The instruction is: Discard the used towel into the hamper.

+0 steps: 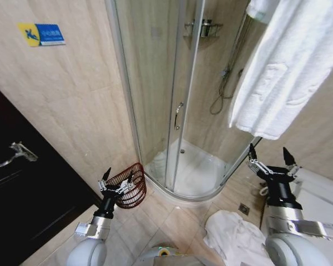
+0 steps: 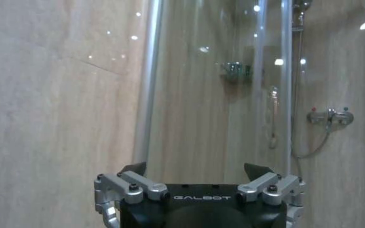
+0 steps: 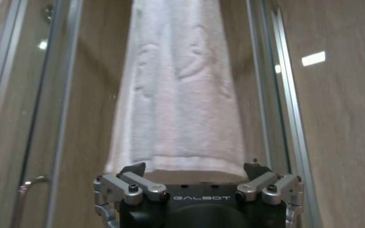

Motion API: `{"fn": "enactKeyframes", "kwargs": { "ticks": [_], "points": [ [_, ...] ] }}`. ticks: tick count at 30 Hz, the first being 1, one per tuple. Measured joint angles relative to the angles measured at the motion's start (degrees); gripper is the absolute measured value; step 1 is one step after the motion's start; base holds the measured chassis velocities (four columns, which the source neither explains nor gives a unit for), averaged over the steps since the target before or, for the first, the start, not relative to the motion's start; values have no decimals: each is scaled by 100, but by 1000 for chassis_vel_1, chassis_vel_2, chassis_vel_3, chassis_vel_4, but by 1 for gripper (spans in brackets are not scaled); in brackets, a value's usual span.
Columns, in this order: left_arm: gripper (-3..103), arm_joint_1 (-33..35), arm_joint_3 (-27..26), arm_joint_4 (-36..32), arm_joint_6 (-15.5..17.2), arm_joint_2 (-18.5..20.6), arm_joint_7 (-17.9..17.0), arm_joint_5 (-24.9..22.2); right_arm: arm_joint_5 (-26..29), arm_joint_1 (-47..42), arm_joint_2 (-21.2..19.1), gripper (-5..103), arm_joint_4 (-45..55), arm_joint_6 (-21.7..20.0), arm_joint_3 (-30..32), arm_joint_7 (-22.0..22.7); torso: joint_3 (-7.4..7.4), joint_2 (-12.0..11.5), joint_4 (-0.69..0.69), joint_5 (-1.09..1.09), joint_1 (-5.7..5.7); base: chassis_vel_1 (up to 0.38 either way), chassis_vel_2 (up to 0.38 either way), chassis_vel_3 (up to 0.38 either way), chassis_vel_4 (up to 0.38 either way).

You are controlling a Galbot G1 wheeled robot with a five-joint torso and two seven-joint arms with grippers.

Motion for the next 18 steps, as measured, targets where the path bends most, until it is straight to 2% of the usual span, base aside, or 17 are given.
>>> {"fn": "enactKeyframes", "kwargs": {
  "ticks": [7, 9, 10, 11, 13, 14, 16, 17, 18],
  "points": [
    [100, 0, 1, 0, 0, -1, 0, 0, 184, 35, -89, 100, 0, 126, 79, -187, 0, 0, 0, 2, 0, -223, -217, 206, 215],
    [100, 0, 2, 0, 0, -1, 2, 0, 233, 51, -132, 100, 1, 168, 96, -212, -1, 0, -1, -5, -1, -189, -193, 229, 230],
    [100, 0, 2, 0, 0, -3, 2, 0, 286, 59, -188, 100, -1, 174, 150, -295, 0, 0, 1, 5, -1, -189, -163, 136, 176],
    [100, 0, 3, -1, 0, -2, 3, 0, 328, 66, -255, 100, -1, 174, 188, -377, 0, -1, -3, 6, 0, -87, -163, 92, -16],
    [100, 0, 3, -1, 0, -3, 3, 0, 363, 77, -314, 100, -1, 174, 195, -432, 0, -1, -1, 3, 1, -87, -127, 92, -16],
    [100, -1, 3, -1, 0, -2, 3, 0, 443, 99, -395, 100, -1, 201, 201, -535, 0, 0, -1, 0, 0, -37, -127, 75, 7],
    [100, 1, 2, -1, 0, -2, 2, 0, 710, 204, -631, 100, -1, 327, 262, -992, -1, 1, 3, 1, -2, 15, -14, 37, 14],
    [100, 1, 1, -1, 0, 0, 1, 0, 906, 273, -780, 100, 0, 368, 335, -1214, 0, 0, 0, -2, -2, 56, 28, -68, -5],
    [100, 1, 1, -1, 0, 0, 1, 0, 906, 273, -780, 100, 0, 368, 335, -1214, 0, 0, 0, -2, -2, 56, 28, -68, -5]
  ]
}}
